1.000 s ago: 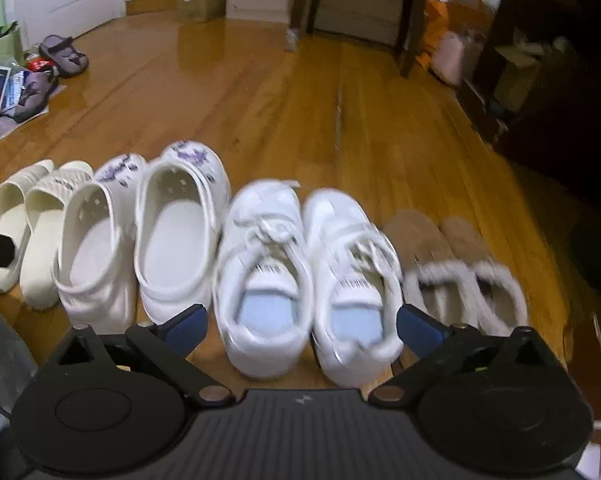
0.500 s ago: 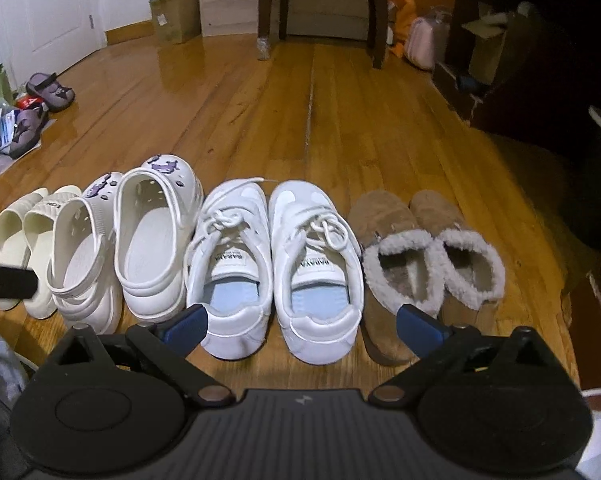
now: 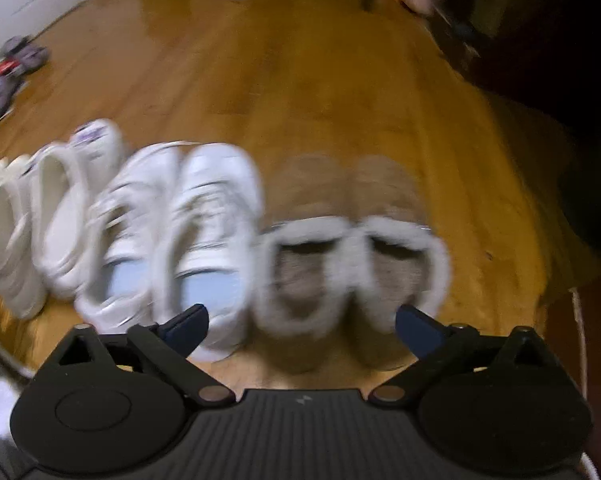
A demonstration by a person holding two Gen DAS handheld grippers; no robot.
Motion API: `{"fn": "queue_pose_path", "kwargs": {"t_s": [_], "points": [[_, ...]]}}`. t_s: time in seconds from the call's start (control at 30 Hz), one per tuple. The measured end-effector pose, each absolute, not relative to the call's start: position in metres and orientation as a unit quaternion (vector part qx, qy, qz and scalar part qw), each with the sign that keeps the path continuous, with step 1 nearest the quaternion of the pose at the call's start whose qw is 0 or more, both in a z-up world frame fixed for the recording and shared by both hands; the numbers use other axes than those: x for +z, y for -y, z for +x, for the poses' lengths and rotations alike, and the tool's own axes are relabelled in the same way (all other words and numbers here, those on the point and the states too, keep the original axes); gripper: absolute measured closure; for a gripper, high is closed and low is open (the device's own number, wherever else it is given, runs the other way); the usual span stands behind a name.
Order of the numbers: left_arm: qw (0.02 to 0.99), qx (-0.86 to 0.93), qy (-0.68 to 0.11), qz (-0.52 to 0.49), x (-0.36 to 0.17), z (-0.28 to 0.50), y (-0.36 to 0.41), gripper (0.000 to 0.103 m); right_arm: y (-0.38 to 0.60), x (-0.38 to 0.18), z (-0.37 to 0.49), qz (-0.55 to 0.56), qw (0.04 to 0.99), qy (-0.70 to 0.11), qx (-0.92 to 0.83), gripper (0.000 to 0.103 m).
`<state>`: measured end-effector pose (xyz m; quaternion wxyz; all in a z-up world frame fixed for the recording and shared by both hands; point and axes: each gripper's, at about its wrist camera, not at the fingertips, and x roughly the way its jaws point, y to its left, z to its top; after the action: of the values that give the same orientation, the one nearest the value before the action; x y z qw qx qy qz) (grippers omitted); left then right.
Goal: Organize scattered shoes
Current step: 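Close the right gripper on the brown fur-lined slippers, then carry the brown slippers with the right gripper away from the row and lower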
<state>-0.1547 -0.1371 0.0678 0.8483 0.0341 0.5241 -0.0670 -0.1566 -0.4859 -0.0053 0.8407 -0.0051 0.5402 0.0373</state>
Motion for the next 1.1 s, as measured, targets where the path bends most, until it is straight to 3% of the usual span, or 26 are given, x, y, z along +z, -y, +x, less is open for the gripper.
{"fn": "queue_pose_path", "kwargs": {"t_s": [0.03,0.2,0.37,0.43,0.57,0.63,0.67,0.7,0.9,1.1], "points": [[0.845,-0.081,-0.526,0.038,0.065,-0.146,0.14,0.0,0.491,-0.009,-0.146,0.006,0.832,-0.553,0.038,0.029],[0.822,-0.142,-0.55,0.048,0.045,-0.108,0.16,0.0,0.497,-0.031,-0.105,0.001,0.813,-0.582,0.02,0.038],[0.807,-0.18,-0.56,0.051,0.028,-0.08,0.172,0.0,0.488,-0.067,-0.077,-0.05,0.795,-0.605,0.0,0.038],[0.803,-0.189,-0.564,0.046,0.021,-0.065,0.177,0.0,0.486,-0.08,-0.066,-0.065,0.804,-0.591,-0.007,0.03],[0.797,-0.198,-0.57,0.018,0.002,-0.038,0.177,0.0,0.49,-0.117,-0.058,-0.036,0.819,-0.572,-0.026,0.037],[0.796,-0.203,-0.57,0.005,-0.004,-0.032,0.174,0.0,0.49,-0.116,-0.068,-0.016,0.844,-0.535,-0.03,0.065],[0.796,-0.205,-0.57,-0.011,-0.012,-0.031,0.168,0.0,0.49,-0.115,-0.073,-0.006,0.856,-0.516,-0.032,0.071],[0.796,-0.201,-0.571,-0.027,-0.022,-0.03,0.161,0.0,0.489,-0.109,-0.077,-0.004,0.863,-0.503,-0.037,0.087],[0.783,-0.207,-0.58,-0.088,-0.032,-0.018,0.148,0.0,0.491,-0.078,-0.068,0.016,0.875,-0.483,-0.044,0.088],[0.777,-0.217,-0.57,-0.153,-0.015,-0.014,0.121,0.0,0.452,-0.024,-0.013,-0.055,0.882,-0.468,0.013,0.088]]}}
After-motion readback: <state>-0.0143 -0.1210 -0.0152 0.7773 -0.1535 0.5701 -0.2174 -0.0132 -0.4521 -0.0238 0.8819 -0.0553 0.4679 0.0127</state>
